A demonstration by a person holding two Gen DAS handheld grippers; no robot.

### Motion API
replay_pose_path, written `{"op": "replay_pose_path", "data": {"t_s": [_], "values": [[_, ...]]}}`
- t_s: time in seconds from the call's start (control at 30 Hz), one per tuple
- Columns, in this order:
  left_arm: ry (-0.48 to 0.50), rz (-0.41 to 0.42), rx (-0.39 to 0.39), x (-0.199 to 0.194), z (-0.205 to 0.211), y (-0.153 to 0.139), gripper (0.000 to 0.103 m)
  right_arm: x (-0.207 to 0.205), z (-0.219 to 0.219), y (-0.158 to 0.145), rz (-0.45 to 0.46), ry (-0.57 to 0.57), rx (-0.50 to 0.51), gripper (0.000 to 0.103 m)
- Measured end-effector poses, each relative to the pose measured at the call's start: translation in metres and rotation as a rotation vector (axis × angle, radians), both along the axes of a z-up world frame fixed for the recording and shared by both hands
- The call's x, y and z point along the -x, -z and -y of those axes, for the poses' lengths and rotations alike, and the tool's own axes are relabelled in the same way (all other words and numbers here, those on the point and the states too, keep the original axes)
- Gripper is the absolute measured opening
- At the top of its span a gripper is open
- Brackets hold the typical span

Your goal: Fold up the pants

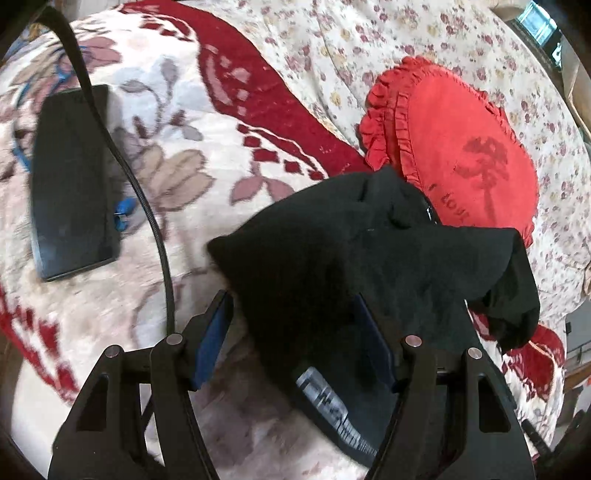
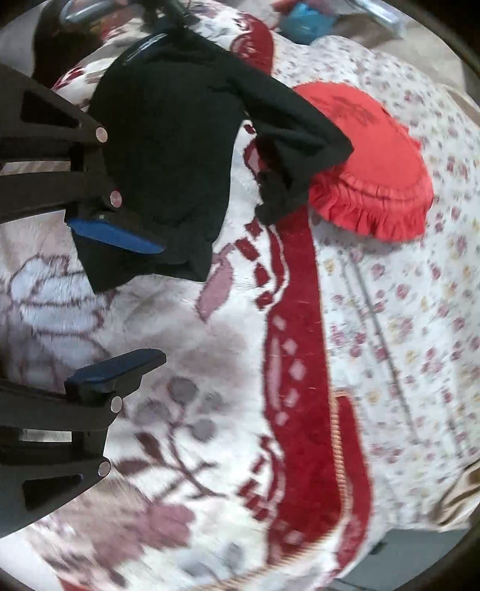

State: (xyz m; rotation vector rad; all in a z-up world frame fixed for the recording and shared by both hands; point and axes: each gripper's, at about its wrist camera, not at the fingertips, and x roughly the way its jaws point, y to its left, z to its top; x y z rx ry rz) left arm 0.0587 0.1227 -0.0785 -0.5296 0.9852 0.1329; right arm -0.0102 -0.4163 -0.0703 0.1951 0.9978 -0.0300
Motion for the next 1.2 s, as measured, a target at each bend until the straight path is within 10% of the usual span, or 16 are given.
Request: {"op": "replay_pose_path", "data": {"t_s": [0.07,0.17,0.37,0.47,0.6,0.97,1.2], "values": [[0.009,0.012,0.005,-0.007,0.003,0.002,0.067,-0.009,0.0,0.011,-0.014,0.0,-0.054,0.052],[0.022,0.016,0.003,-0.012,0.006,0.008,0.03,-0.016,0.0,0.024,-0.032,0.032,-0.104,0.052],[0.042,0.038,-0.041,0.011,0.006,0.002,0.015,-0.035,0.012,0.037,-0.014,0.069,-0.25,0.052],[0.029,0.048,-0.039,0.031,0.003,0.0,0.014,-0.045,-0.002,0.047,-0.011,0.03,-0.245,0.051],[0.001,0.036,-0.015,0.057,-0.004,0.002,0.014,-0.044,-0.032,0.031,0.062,-0.053,-0.068,0.009],[-0.023,-0.026,-0.074,0.068,-0.01,0.006,0.039,-0.044,-0.009,0.026,0.046,0.01,-0.045,0.013],[-0.019,-0.001,-0.143,0.085,-0.014,-0.025,0.05,-0.034,-0.041,-0.009,0.128,-0.085,-0.112,0.043]]}}
